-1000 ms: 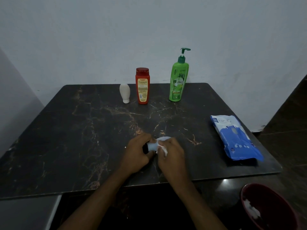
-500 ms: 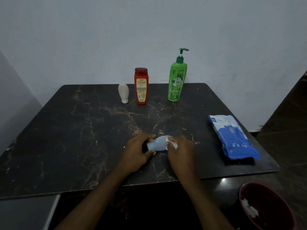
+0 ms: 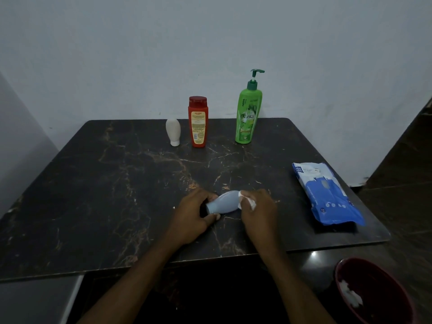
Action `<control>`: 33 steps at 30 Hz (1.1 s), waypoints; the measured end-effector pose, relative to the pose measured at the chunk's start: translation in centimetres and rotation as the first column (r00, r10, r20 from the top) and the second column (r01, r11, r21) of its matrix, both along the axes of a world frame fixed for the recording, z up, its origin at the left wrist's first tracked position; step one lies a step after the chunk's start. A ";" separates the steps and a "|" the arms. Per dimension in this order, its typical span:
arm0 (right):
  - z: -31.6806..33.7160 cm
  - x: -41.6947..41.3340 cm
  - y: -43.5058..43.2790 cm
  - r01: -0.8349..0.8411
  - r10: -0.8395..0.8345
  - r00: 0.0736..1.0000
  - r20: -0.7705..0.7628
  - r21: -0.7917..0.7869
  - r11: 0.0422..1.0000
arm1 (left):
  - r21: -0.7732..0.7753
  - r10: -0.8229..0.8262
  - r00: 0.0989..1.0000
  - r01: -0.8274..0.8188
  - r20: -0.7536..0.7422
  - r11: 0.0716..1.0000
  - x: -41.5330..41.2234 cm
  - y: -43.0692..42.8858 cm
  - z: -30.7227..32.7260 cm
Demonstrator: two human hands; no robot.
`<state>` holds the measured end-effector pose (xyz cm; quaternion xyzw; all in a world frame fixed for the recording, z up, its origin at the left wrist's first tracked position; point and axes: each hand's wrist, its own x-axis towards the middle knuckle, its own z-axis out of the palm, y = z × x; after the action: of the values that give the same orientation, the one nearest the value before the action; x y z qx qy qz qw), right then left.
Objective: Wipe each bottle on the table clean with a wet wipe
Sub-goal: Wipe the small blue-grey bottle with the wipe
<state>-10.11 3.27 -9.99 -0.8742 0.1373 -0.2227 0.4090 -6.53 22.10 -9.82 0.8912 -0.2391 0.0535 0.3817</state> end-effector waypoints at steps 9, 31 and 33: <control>-0.4 -1.2 2.3 -0.242 0.259 0.949 0.180 -0.111 0.964 | -0.019 -0.039 0.999 0.040 0.034 0.999 0.0 0.1 -0.1; 1.6 0.2 3.3 -0.007 0.002 1.000 -0.024 -0.232 0.973 | 0.024 -0.050 0.989 0.047 0.141 0.999 -0.8 -0.1 0.3; 1.3 -1.9 3.8 -0.297 0.316 0.949 0.006 -0.327 0.897 | 0.037 -0.063 0.984 0.058 0.164 0.998 -1.0 -0.1 0.3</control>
<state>-12.01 7.11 -8.66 -0.9329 -0.0524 -0.2005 0.2946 -7.55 22.00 -9.49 0.8821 -0.2975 0.1116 0.3477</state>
